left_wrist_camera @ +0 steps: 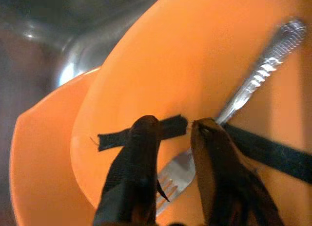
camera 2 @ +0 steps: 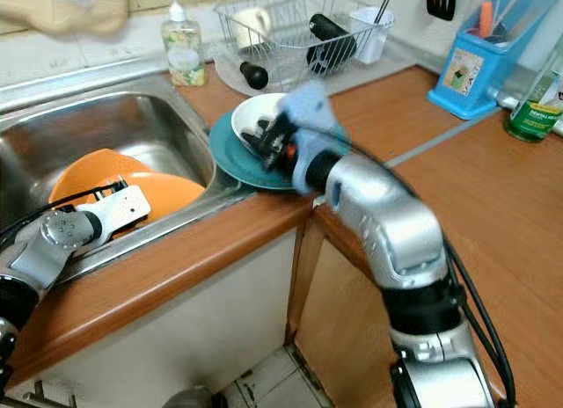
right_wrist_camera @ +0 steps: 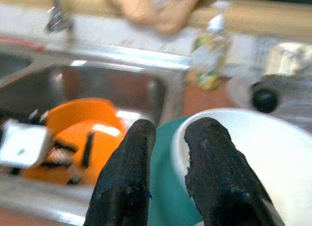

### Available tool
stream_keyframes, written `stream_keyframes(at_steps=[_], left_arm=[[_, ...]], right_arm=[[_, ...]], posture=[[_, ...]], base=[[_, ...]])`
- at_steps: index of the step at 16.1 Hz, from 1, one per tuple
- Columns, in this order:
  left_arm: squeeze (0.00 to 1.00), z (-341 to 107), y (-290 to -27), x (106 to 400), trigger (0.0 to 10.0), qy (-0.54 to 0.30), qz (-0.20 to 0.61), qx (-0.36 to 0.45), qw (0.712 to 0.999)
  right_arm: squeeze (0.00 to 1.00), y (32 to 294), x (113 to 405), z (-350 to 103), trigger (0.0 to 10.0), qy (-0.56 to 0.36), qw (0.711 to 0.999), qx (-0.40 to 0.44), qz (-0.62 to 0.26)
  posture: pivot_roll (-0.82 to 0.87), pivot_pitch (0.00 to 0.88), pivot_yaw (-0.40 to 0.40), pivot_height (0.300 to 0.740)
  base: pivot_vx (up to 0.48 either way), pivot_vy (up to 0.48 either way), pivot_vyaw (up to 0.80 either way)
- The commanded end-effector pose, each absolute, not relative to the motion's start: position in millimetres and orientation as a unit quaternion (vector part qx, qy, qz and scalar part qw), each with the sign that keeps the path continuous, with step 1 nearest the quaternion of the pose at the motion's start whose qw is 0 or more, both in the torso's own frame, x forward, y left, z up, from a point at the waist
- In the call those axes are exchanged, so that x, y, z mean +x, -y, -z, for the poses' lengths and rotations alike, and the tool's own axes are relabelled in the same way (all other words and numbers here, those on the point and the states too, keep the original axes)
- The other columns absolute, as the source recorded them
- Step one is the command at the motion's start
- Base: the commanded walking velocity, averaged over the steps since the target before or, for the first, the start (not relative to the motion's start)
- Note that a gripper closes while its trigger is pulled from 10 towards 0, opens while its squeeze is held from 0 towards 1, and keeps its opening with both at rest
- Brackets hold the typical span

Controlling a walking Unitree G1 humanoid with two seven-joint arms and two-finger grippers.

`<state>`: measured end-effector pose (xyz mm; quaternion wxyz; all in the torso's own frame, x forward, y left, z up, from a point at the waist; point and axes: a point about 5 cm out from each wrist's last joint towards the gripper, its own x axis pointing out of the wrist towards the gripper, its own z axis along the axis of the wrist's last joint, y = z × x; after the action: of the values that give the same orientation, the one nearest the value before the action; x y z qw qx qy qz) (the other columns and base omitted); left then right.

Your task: Kitchen organization

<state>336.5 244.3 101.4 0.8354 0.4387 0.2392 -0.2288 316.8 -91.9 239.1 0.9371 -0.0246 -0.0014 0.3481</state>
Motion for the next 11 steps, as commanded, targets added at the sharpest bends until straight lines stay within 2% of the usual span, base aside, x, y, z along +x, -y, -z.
stream_keyframes(at_steps=[1,2,3,6,7,8,9,10,11], left_arm=[[1.0,-110.4,-242.3,340.1,10.0,-0.226,0.231,0.429,0.844],[1.0,-111.7,-241.8,339.2,10.0,-0.221,0.232,0.422,0.848],[1.0,-114.1,-241.1,338.2,10.0,-0.212,0.231,0.408,0.857],[1.0,-132.9,-235.2,338.0,10.0,-0.144,0.213,0.324,0.91],[0.21,-142.4,-229.8,333.9,10.0,-0.106,0.214,0.24,0.941],[0.0,-149.5,-224.9,328.6,10.0,-0.079,0.223,0.183,0.954],[0.0,-154.2,-218.9,321.8,10.0,-0.062,0.24,0.144,0.958],[0.0,-158.2,-211.4,313.8,10.0,-0.046,0.267,0.112,0.956],[0.0,-161.1,-205.2,308.3,10.0,-0.037,0.284,0.09,0.954]], right_arm=[[0.84,99.2,321.9,-244.6,10.0,0.016,0.946,-0.016,-0.323],[1.0,104.1,324.7,-245.8,10.0,0.019,0.952,-0.008,-0.305],[1.0,108.0,326.1,-246.1,10.0,0.019,0.955,-0.006,-0.295],[1.0,113.8,328.8,-242.3,10.0,0.011,0.959,-0.009,-0.281],[1.0,108.5,326.0,-238.0,10.0,0.004,0.953,-0.021,-0.301],[1.0,103.5,323.4,-234.0,10.0,-0.001,0.949,-0.036,-0.315],[0.11,99.9,322.2,-230.1,10.0,-0.007,0.947,-0.047,-0.319],[0.0,97.1,322.0,-225.6,10.0,-0.015,0.946,-0.055,-0.319],[0.0,96.1,322.3,-223.0,10.0,-0.021,0.947,-0.054,-0.317]], posture=[[0.0,0.0,0.034,0.74],[0.0,0.0,0.034,0.74],[-0.01,0.0,0.035,0.74],[0.0,0.0,0.032,0.74],[0.0,0.0,0.033,0.74],[0.0,0.0,0.03,0.74],[0.0,0.0,0.028,0.74],[0.01,0.0,0.027,0.74],[0.01,0.0,0.026,0.74]], base=[[0.0,0.0,0.0],[0.0,0.0,0.0],[0.0,0.0,0.0],[0.0,0.0,0.0],[0.0,0.0,0.0],[0.0,0.0,0.0],[0.0,0.0,0.0],[0.0,0.0,0.0],[0.0,0.0,0.0]])
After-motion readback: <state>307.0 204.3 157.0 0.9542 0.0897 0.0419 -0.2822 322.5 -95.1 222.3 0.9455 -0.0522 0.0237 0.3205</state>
